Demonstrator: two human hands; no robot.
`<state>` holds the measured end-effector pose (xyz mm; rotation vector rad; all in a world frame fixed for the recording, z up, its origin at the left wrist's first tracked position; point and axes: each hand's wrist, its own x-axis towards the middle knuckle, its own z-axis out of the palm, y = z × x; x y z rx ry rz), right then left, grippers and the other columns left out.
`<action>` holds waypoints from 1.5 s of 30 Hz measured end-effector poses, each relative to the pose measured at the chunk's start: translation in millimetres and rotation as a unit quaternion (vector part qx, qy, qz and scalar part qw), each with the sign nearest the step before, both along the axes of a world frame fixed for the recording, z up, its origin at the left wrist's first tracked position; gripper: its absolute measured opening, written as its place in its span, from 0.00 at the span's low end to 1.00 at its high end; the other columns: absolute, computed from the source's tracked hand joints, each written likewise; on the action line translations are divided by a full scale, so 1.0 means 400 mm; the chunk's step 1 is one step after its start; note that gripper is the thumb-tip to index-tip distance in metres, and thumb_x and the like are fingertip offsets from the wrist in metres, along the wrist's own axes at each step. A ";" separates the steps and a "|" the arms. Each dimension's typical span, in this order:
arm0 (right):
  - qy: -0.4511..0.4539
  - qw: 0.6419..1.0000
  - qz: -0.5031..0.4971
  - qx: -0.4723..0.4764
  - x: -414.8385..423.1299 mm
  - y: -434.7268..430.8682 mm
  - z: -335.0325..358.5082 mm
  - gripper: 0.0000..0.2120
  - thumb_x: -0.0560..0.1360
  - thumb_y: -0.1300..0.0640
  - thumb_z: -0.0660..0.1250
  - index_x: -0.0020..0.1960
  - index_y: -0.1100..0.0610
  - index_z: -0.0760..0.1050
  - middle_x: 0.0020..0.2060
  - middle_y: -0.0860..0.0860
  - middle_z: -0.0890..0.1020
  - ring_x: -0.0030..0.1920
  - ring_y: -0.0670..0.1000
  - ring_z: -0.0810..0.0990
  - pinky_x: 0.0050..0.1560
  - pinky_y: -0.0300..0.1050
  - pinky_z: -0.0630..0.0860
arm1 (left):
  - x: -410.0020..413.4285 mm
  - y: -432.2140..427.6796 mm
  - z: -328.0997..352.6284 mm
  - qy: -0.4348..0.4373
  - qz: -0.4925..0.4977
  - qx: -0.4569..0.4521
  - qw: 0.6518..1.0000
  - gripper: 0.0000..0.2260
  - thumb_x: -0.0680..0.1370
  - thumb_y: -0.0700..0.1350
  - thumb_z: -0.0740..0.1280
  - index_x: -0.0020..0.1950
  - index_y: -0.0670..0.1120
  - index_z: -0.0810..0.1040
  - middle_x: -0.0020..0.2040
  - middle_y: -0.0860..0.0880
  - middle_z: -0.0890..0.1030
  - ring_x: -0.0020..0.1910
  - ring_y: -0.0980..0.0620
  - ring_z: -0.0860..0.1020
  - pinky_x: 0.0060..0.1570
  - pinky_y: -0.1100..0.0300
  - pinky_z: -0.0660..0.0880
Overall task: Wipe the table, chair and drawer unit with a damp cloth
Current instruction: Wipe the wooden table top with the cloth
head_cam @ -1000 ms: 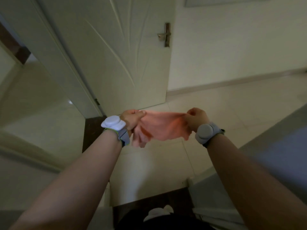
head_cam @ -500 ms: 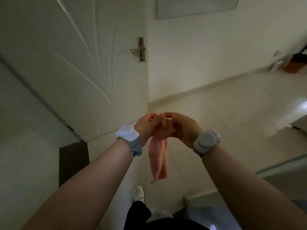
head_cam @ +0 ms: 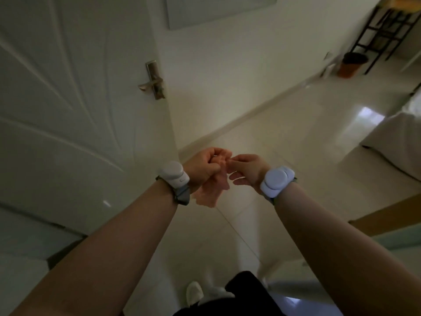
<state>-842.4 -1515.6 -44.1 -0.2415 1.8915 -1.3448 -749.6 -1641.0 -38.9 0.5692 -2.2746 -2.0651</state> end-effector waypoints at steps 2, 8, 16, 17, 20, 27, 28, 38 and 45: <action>-0.016 0.999 -0.040 -0.019 -0.037 -0.017 -0.001 0.02 0.75 0.62 0.67 0.44 0.59 0.76 0.37 0.55 0.80 0.33 0.51 0.78 0.39 0.46 0.79 | -0.040 -0.012 -0.013 -0.001 0.007 0.000 1.000 0.15 0.76 0.32 0.57 0.57 0.47 0.72 0.49 0.50 0.78 0.49 0.52 0.77 0.52 0.58 0.76; 0.038 0.999 0.015 0.018 -0.172 -0.030 -0.023 0.09 0.74 0.67 0.64 0.42 0.54 0.75 0.38 0.53 0.79 0.38 0.52 0.78 0.40 0.47 0.78 | -0.193 -0.048 -0.020 -0.015 -0.007 0.010 1.000 0.10 0.78 0.33 0.57 0.52 0.43 0.75 0.46 0.45 0.78 0.46 0.50 0.76 0.50 0.55 0.76; 0.147 0.989 0.019 0.025 -0.471 -0.022 -0.021 0.06 0.72 0.65 0.70 0.39 0.55 0.79 0.34 0.52 0.80 0.33 0.47 0.76 0.34 0.35 0.76 | -0.502 -0.070 0.006 -0.024 -0.056 0.023 0.998 0.07 0.77 0.34 0.61 0.50 0.40 0.77 0.42 0.41 0.79 0.37 0.51 0.78 0.41 0.58 0.78; 0.140 0.990 0.012 0.012 -0.488 -0.020 -0.019 0.08 0.72 0.65 0.70 0.38 0.54 0.79 0.35 0.53 0.80 0.34 0.48 0.77 0.37 0.39 0.77 | -0.512 -0.075 0.005 -0.011 -0.057 0.006 0.998 0.08 0.77 0.34 0.62 0.54 0.38 0.77 0.45 0.41 0.80 0.41 0.51 0.79 0.45 0.59 0.77; 0.116 0.993 -0.016 -0.005 -0.625 0.007 -0.013 0.10 0.73 0.67 0.68 0.40 0.52 0.77 0.35 0.55 0.79 0.34 0.50 0.78 0.39 0.43 0.79 | -0.642 -0.070 0.003 0.010 -0.072 -0.011 0.997 0.11 0.77 0.34 0.63 0.59 0.37 0.75 0.46 0.47 0.81 0.38 0.61 0.80 0.40 0.69 0.76; 0.228 0.971 -0.074 -0.005 -0.864 0.064 0.037 0.14 0.76 0.73 0.58 0.38 0.60 0.76 0.33 0.55 0.76 0.32 0.54 0.79 0.34 0.43 0.81 | -0.863 -0.100 -0.004 -0.010 -0.167 -0.207 0.964 0.12 0.73 0.42 0.67 0.50 0.58 0.75 0.42 0.61 0.79 0.39 0.64 0.78 0.35 0.69 0.76; 0.300 0.952 -0.026 0.046 -0.894 0.069 0.044 0.14 0.75 0.73 0.58 0.40 0.61 0.79 0.34 0.53 0.76 0.35 0.55 0.78 0.38 0.46 0.80 | -0.896 -0.103 -0.005 -0.004 -0.171 -0.227 0.959 0.10 0.73 0.42 0.67 0.49 0.58 0.75 0.40 0.61 0.79 0.39 0.63 0.78 0.34 0.69 0.74; 0.505 0.803 0.173 0.266 -1.194 0.098 0.117 0.13 0.75 0.49 0.65 0.46 0.60 0.80 0.42 0.54 0.74 0.41 0.55 0.75 0.45 0.49 0.73 | -1.313 -0.124 0.010 0.041 -0.172 -0.284 0.943 0.10 0.73 0.41 0.63 0.39 0.56 0.73 0.35 0.61 0.75 0.34 0.65 0.72 0.31 0.72 0.65; 0.486 0.829 0.075 0.267 -1.464 0.084 0.210 0.09 0.75 0.56 0.68 0.47 0.61 0.81 0.39 0.55 0.81 0.37 0.48 0.75 0.41 0.39 0.69 | -1.636 -0.184 0.036 0.007 -0.327 -0.343 0.880 0.06 0.73 0.41 0.62 0.45 0.51 0.74 0.38 0.56 0.75 0.37 0.54 0.75 0.32 0.65 0.69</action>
